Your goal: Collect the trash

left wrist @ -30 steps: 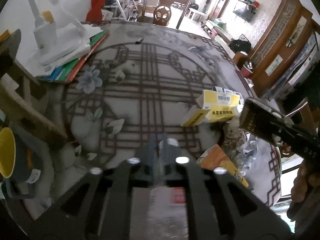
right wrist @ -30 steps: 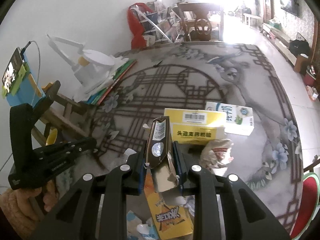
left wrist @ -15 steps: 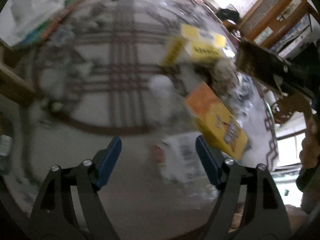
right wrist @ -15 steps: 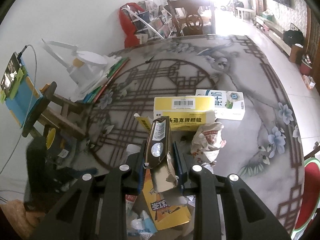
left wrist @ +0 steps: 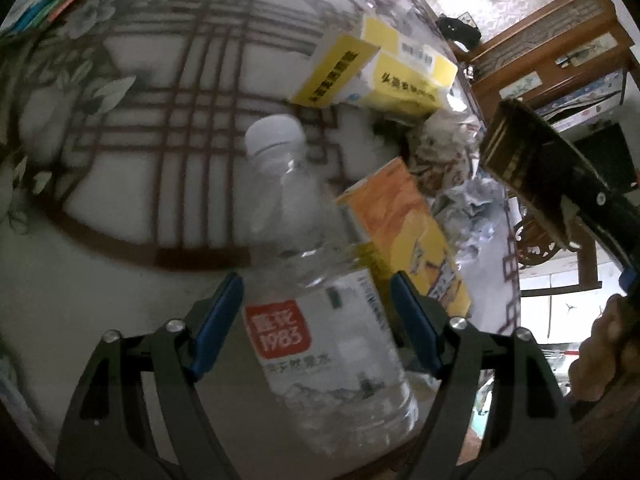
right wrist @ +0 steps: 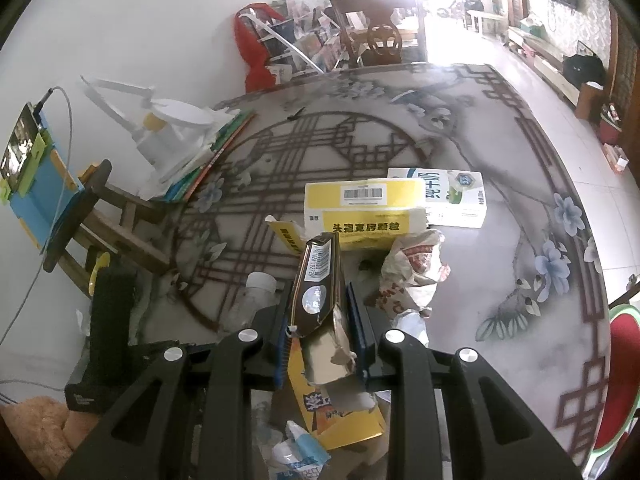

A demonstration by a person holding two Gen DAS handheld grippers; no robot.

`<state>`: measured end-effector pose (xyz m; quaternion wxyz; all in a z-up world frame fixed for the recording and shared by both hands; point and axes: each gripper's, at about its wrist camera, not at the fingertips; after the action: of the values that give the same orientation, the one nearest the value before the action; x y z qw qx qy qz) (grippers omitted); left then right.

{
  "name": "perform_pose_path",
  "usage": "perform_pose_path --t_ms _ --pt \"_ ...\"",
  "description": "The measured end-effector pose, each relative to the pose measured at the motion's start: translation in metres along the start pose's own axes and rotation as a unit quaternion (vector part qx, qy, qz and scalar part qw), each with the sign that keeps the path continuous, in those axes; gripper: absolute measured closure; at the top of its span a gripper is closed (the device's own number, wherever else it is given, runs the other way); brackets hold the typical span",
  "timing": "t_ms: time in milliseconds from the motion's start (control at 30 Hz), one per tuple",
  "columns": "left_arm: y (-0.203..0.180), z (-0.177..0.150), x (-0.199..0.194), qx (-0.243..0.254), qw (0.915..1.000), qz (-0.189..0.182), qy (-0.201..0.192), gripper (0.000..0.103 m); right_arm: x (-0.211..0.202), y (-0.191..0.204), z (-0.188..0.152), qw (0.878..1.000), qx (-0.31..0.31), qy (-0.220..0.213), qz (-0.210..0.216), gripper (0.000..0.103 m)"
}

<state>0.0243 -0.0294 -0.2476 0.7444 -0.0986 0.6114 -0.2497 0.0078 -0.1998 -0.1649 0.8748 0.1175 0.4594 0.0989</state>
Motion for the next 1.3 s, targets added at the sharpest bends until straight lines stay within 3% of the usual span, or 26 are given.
perform_pose_path --t_ms 33,300,433,533,600,900,1033,1300 --pt "-0.002 0.001 0.0 0.003 1.0 0.002 0.001 0.04 0.0 0.0 0.0 1.0 0.001 0.0 0.0 0.079" --pt "-0.011 -0.001 -0.004 0.015 0.9999 0.005 -0.003 0.04 -0.004 -0.005 -0.002 1.0 0.007 -0.003 -0.007 0.079" --pt "-0.013 -0.002 0.0 0.015 0.9998 0.015 0.006 0.033 -0.004 -0.006 -0.002 1.0 0.008 -0.004 -0.007 0.079" --pt "-0.011 -0.004 0.004 0.013 0.9996 0.025 0.005 0.045 -0.004 -0.01 -0.003 1.0 0.011 -0.004 -0.006 0.079" --pt "-0.009 -0.003 0.002 0.004 0.9997 0.024 -0.002 0.045 -0.005 -0.012 -0.003 1.0 0.012 -0.005 -0.005 0.079" --pt "-0.013 0.016 -0.06 0.006 0.9894 0.057 -0.133 0.046 -0.015 -0.015 0.002 1.0 0.006 -0.019 0.011 0.079" --pt "-0.034 0.022 -0.075 0.024 0.9837 0.065 -0.166 0.046 -0.022 -0.02 0.003 1.0 0.006 -0.024 0.015 0.079" --pt "-0.081 0.023 -0.07 0.054 0.9779 0.066 -0.191 0.045 -0.041 -0.051 -0.002 0.999 0.007 -0.029 0.019 0.079"
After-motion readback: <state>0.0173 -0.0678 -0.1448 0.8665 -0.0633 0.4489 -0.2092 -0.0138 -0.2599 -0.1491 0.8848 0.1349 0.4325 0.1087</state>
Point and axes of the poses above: each gripper's, at about its wrist camera, not at the fingertips, and x roughly the way its jaws point, y to its left, z to its top
